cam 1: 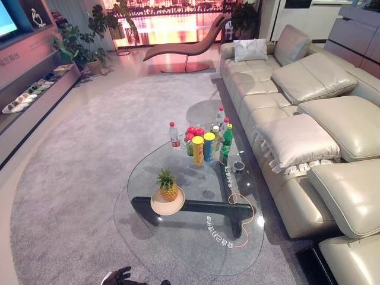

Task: Pick up the fruit to the plate

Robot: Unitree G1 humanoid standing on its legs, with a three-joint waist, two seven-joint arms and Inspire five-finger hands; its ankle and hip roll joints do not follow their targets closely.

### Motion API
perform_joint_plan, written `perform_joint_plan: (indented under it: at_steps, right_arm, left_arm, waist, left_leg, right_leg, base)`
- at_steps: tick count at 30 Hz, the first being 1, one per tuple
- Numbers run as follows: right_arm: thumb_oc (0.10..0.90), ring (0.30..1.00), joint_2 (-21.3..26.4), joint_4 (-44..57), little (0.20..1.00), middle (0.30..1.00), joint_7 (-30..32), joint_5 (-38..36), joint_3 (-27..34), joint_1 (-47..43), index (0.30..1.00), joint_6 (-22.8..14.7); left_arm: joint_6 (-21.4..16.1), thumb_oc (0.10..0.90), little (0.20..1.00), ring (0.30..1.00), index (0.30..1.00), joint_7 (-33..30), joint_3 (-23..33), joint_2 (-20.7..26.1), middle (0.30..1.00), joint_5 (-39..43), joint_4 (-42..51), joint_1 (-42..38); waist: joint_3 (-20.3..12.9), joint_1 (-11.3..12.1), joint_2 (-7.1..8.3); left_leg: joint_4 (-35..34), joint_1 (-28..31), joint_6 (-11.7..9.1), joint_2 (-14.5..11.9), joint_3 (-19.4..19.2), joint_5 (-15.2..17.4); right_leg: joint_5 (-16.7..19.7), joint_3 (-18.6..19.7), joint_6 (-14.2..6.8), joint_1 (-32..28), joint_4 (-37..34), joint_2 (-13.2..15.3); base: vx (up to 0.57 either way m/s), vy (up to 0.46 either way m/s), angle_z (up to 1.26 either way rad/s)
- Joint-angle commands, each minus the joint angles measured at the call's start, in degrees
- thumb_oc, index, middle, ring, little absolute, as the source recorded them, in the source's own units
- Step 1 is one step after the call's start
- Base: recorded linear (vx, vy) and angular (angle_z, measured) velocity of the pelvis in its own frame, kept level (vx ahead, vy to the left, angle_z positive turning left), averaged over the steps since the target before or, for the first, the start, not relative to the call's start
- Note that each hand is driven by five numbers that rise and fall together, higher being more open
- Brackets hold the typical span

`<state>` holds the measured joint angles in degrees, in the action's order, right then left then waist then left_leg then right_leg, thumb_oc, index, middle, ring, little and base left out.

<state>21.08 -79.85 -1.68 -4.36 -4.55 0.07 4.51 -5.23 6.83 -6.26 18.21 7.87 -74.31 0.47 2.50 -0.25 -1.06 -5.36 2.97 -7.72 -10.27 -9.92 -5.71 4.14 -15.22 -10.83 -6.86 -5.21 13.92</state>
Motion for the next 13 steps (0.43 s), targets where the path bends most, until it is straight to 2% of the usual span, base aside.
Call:
perform_joint_plan:
  at_steps: [1, 8, 13]
  right_arm:
    - [0.8, 0.9, -0.56, -1.51, 0.9, 0.9, 0.09, 2.37, -1.18, -4.42, 0.9, 0.25]
    - [0.8, 0.9, -1.01, -1.56, 0.9, 0.9, 0.08, 3.11, -2.84, -5.08, 0.9, 0.16]
    - [0.8, 0.9, -1.25, -1.52, 0.9, 0.9, 0.08, 3.7, -3.54, -5.14, 0.9, 0.21]
  left_arm:
    - [1.25, 0.8, 0.9, 0.9, 0.9, 2.84, -0.95, 1.92, 0.9, -1.36, -2.45, -5.4]
    - [2.52, 0.8, 0.9, 0.9, 0.9, 3.97, -2.06, 1.59, 0.9, -1.01, -2.82, -6.13]
    - [2.02, 0.8, 0.9, 0.9, 0.9, 4.08, -2.49, 1.56, 0.9, -1.93, -2.79, -6.24]
  waist:
    - [2.75, 0.17, 0.42]
    - [2.39, 0.01, 0.64]
    - [2.24, 0.12, 0.82]
  left_leg:
    - [0.36, 3.39, -1.9, -3.54, -1.38, 0.97]
    - [0.36, 3.78, -1.91, -3.87, -1.72, 1.3]
    - [0.36, 4.02, -1.97, -4.05, -1.79, 1.37]
  right_leg:
    - [1.26, -0.93, -2.01, -1.48, 0.91, 2.89]
    - [1.16, -0.74, -2.05, -1.4, 0.88, 2.83]
    - [1.27, -0.84, -2.09, -1.51, 0.77, 2.83]
  base:
    - [0.01, 0.001, -0.04]
    - [0.0, 0.001, -0.01]
    - [0.0, 0.0, 0.0]
